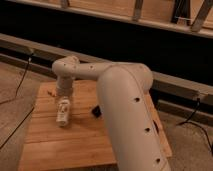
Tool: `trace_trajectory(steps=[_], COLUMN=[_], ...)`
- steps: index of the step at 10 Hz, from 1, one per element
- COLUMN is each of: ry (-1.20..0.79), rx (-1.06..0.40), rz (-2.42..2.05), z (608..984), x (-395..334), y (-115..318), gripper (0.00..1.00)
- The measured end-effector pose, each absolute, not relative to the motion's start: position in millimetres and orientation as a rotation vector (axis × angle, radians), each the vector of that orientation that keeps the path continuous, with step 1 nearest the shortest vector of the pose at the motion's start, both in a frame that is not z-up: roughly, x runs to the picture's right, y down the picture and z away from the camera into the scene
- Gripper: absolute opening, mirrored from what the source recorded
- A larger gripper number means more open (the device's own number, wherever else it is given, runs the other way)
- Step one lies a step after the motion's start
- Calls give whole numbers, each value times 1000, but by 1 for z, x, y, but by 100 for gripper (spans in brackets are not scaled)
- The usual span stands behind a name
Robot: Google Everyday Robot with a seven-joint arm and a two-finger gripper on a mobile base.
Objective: Stand the bottle upright
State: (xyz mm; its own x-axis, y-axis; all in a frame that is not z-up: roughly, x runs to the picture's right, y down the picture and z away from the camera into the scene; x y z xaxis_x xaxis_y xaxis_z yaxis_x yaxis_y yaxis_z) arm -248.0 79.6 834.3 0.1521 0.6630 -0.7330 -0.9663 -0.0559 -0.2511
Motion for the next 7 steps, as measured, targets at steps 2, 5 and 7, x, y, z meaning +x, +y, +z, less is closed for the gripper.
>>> trace_trajectory(steps=[2,5,7], ry=[495,523,537], rx=[-873,-887,-897], rz=[1330,1289,1262], z=[843,861,874], x=[-248,-243,-241], y=[69,50,39], gripper=[65,65,65])
